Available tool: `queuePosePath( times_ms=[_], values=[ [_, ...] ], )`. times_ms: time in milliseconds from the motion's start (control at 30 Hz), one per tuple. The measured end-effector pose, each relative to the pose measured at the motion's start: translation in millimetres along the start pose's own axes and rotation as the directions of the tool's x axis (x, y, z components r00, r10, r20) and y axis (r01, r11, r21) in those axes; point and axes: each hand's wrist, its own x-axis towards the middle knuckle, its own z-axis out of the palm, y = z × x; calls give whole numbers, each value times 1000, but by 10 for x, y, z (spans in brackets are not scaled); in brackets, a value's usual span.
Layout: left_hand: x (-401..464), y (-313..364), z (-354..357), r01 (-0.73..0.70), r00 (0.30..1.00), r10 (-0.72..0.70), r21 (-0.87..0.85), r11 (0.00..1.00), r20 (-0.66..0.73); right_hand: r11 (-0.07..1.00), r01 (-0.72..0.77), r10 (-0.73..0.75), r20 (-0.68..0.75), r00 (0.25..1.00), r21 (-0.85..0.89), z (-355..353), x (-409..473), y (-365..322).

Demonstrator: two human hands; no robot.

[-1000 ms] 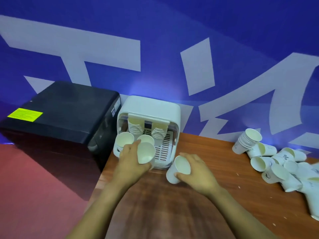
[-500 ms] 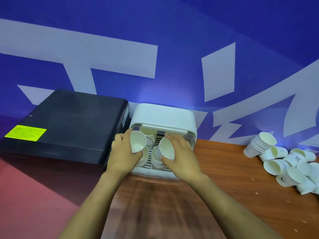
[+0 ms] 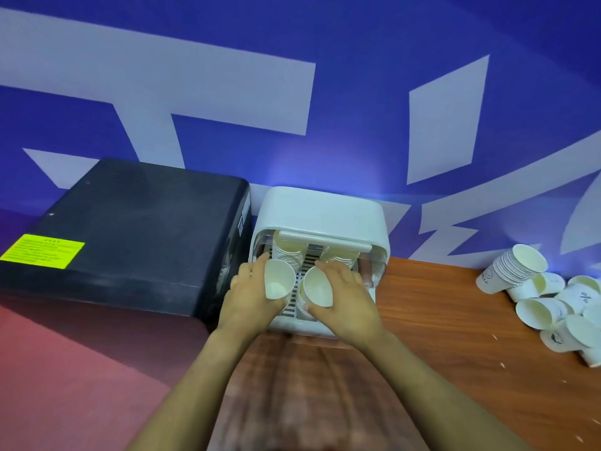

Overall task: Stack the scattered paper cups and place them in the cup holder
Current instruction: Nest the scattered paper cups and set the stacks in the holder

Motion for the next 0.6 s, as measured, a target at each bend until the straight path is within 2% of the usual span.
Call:
queuePosePath(
  times_ms=[200, 333, 500, 600],
  values=[
    [-21, -107, 89, 39, 990, -48, 68, 997, 133, 996, -69, 81, 256, 963, -55, 33, -68, 165],
    [-61, -67, 82, 35, 991, -48, 108, 994, 128, 999, -47, 50, 240, 970, -17, -41, -130, 241],
    [-472, 144, 129, -106, 994, 105, 99, 989, 15, 994, -70, 55, 176, 983, 81, -215, -450, 357],
    [-811, 270, 331, -241, 967, 237, 35, 970, 90, 985, -160, 141, 230, 963, 68, -225, -881, 608]
  ],
)
